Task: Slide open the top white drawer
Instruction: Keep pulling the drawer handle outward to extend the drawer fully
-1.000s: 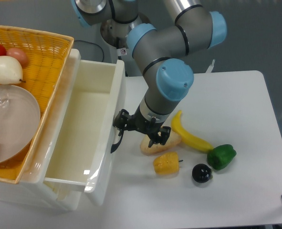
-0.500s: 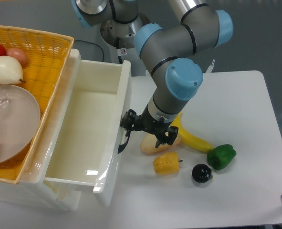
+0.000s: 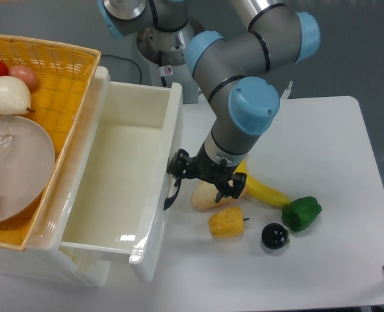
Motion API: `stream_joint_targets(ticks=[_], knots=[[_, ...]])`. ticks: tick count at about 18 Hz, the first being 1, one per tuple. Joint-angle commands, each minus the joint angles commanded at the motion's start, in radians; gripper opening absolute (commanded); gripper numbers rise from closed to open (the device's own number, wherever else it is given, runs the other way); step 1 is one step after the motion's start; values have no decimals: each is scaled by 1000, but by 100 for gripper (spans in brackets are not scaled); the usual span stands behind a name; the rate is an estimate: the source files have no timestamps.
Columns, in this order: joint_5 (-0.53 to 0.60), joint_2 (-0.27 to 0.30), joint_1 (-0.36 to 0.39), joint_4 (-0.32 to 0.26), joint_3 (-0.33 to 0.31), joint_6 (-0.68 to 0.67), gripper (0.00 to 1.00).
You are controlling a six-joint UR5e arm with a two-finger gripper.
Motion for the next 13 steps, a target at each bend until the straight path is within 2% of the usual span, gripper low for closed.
stream_joint_targets(ticks=[13], knots=[[-40,-3,15,-9,-23,-12,100]])
